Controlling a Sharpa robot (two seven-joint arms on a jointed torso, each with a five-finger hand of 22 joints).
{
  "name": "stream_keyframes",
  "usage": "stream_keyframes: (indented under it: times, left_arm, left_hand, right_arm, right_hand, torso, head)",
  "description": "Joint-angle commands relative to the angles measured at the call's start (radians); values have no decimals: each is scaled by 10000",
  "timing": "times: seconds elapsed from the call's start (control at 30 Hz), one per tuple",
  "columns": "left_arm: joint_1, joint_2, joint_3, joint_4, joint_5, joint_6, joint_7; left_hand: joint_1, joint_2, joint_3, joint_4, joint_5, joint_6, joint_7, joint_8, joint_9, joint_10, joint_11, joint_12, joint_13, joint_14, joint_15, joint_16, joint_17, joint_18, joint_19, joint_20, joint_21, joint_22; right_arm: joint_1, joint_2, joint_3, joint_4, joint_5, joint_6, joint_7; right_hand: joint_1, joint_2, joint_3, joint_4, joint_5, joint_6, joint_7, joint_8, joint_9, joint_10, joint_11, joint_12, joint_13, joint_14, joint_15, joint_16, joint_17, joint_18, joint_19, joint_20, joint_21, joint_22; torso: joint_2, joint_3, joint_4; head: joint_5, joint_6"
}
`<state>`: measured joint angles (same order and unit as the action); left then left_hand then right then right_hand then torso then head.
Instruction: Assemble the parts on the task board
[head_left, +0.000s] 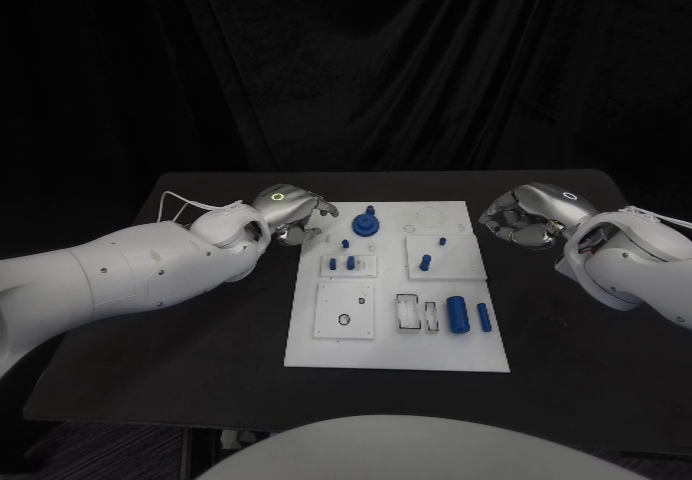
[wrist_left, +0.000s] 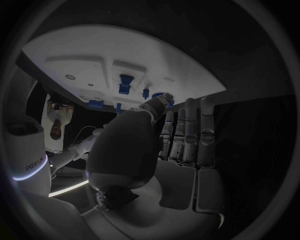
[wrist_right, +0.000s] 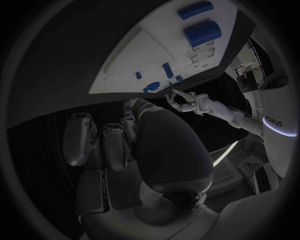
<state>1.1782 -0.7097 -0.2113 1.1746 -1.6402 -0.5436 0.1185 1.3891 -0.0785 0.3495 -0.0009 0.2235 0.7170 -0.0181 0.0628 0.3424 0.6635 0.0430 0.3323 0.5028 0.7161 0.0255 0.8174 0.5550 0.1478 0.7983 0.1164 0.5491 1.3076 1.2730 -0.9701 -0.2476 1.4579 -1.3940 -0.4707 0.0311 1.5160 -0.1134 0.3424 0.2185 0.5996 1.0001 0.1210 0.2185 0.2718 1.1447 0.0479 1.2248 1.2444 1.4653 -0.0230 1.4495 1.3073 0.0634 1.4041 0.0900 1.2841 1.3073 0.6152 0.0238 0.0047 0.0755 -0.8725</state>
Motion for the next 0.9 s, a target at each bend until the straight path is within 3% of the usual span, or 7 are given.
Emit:
stream_keyframes:
  times: [0.03, 0.1, 0.2, 0.3, 0.57, 0.73, 0.9]
  left_arm:
    - [-6, -505, 5, 402, 1, -1823, 341]
    - [-2, -965, 5, 762, 221, -2199, 695]
    - [4, -1550, 4, 1245, 1249, -2520, 1548]
    - [6, -2077, 2, 1716, 3304, -2099, 2765]
    - [-20, -2754, -1, 2601, 10751, 1654, 5628]
    - [-92, -2799, -1, 2916, 13438, 3523, 6221]
    - [-266, -2801, -1, 3220, 14509, 4704, 6514]
  left_hand:
    - [-90, 82, -235, 96, 136, 85, 92, 44, -96, -647, -266, 491, 226, -1176, -25, -864, -318, 28, -1349, -70, -911, 38]
    - [-169, 205, -502, 220, 130, 84, 129, 47, -207, -1370, -341, 1153, 367, -1732, -55, -1357, -508, 51, -2040, -158, -1557, -43]
    - [-205, 264, -697, 568, 280, 296, 136, 66, -274, -1860, -668, 1799, 280, -2624, -368, -2357, -1021, 144, -3017, -256, -2715, -592]
    - [-525, 423, -870, 1261, 622, 431, 430, 56, -352, -2589, -442, 1872, -173, -3419, -117, -3450, -1589, 97, -3604, -117, -3691, -1220]
    - [-167, 689, -1386, 2749, 3446, 445, 485, 24, -754, -4383, 124, 115, -2520, -6207, 141, -7474, -4408, -142, -6309, -150, -4922, -3944]
    - [3, 1055, -2504, 2900, 3455, 128, 518, 24, -1323, -4895, 11, -654, -3768, -6494, 133, -7968, -4961, -97, -6579, -74, -4965, -6200]
    - [-419, 1474, -3517, 2950, 2224, -1199, 435, -83, -1931, -5228, -223, -1132, -4351, -6647, 245, -8037, -5181, -24, -6532, 80, -4974, -7082]
  right_arm:
    - [2, -48, 7, 109, 180, -619, 225]
    - [14, -92, 7, 188, 196, -693, 188]
    - [114, -108, 8, 266, -23, -583, -25]
    - [296, 6, 8, 285, -582, -215, -392]
    - [483, 434, 8, 302, -1713, 249, -735]
    - [388, 623, 8, 251, -2059, 509, -887]
    - [240, 852, 8, 123, -2407, 780, -1120]
  right_hand:
    - [65, -94, 42, -113, 82, -185, 59, 198, 146, -1333, 52, -1180, -883, 317, 96, -102, 1441, 96, -139, 30, -191, 1664]
    - [151, -186, 151, -206, 81, -472, 151, 330, 255, -3752, 169, -3261, -2562, 222, 183, -206, 1356, 144, -314, 92, -435, 1595]
    - [178, -247, 194, -290, -95, -904, 279, 414, 340, -4362, 357, -4052, -3154, 212, 322, -152, 1397, 126, -330, 230, -383, 1615]
    - [146, -281, 157, -330, -480, -1378, 296, 407, 363, -4625, 387, -4544, -3618, 129, 373, -247, 1298, 138, -352, 290, -365, 1614]
    - [56, -469, 333, -257, -1439, -2145, 233, 229, 165, -4750, 640, -6435, -5662, -206, 548, -801, 648, 160, -403, 440, -397, 1591]
    - [-95, -599, 201, -156, -2054, -2302, 190, -35, -28, -4671, 738, -6916, -6345, -171, 627, -757, 611, 137, -341, 529, -343, 1605]
    - [-244, -649, -11, -80, -2398, -2381, 112, -250, -165, -4505, 759, -7052, -6707, -176, 664, -764, 538, 134, -301, 583, -327, 1610]
  torso:
    - [-7, 4, -9]
    - [-13, 4, -10]
    - [-20, -6, -3]
    - [-21, -15, 19]
    - [13, -28, 103]
    - [27, -46, 171]
    - [64, -94, 248]
  head:
    - [-21, -1]
    - [-48, -1]
    - [-86, -1]
    - [-103, -1]
    - [-124, -1]
    - [-315, -1]
    - [-484, -1]
